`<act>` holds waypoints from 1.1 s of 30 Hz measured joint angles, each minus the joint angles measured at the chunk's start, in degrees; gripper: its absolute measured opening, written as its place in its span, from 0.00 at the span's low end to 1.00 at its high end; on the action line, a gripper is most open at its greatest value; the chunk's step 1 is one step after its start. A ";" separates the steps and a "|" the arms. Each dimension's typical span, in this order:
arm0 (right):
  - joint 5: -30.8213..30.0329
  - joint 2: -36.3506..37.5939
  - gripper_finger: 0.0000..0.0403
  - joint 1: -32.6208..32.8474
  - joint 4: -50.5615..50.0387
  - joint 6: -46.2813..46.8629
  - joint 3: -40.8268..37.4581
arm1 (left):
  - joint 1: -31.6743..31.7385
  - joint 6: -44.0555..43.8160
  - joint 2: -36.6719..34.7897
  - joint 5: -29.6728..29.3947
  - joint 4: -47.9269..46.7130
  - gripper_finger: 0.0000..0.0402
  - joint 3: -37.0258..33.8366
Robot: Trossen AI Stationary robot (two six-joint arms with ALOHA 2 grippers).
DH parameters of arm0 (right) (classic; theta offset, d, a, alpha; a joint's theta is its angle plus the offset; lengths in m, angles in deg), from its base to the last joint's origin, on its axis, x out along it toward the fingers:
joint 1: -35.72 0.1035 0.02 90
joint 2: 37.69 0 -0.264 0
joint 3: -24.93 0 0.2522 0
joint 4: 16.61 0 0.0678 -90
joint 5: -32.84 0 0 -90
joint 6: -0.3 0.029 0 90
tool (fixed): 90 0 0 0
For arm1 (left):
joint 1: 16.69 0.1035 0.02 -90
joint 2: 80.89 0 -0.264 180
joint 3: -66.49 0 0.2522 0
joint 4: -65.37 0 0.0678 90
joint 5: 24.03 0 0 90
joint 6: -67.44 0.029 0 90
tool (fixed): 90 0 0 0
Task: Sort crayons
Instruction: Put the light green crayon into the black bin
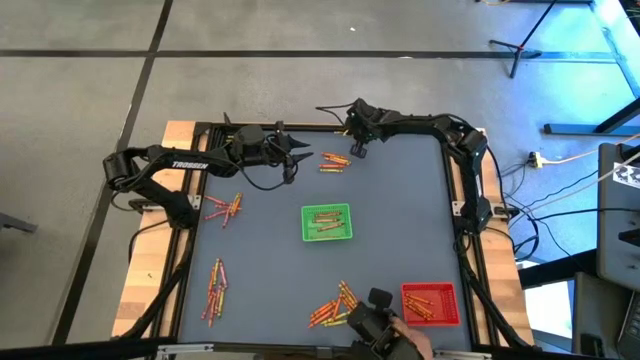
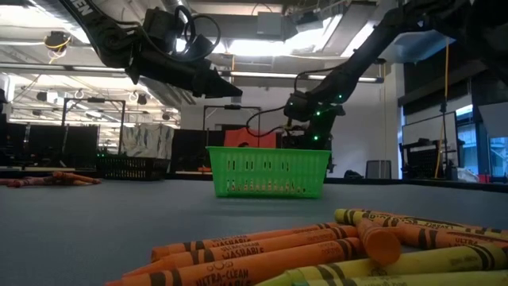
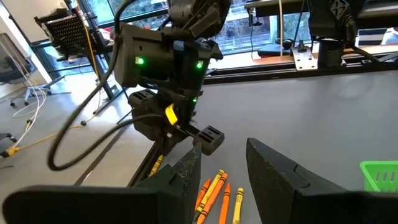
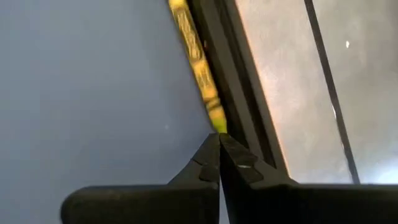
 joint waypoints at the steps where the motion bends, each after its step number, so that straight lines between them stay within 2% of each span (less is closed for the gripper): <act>1: -0.08 0.00 0.00 -0.19 0.06 -0.06 -0.14 | 0.00 0.00 0.00 0.00 0.02 0.28 0.00; 16: 0.00 -0.51 0.00 -0.59 2.85 -1.50 -0.15 | 0.00 -0.02 0.00 0.02 0.17 0.28 0.00; 24: 0.34 4.36 0.00 1.12 -1.14 -1.07 0.04 | 0.00 -0.04 0.00 0.02 0.17 0.28 -0.02; 27: 0.50 6.26 0.00 1.43 -4.76 4.13 0.02 | 0.00 -0.34 0.00 0.02 0.17 0.28 -0.02; 30: 2.89 7.56 0.02 1.01 -11.19 14.43 1.46 | 0.00 -0.38 0.00 0.02 0.17 0.28 -0.01; 33: 6.71 7.63 0.10 0.48 -16.98 20.83 2.08 | 0.00 -0.42 0.00 0.02 0.17 0.28 0.00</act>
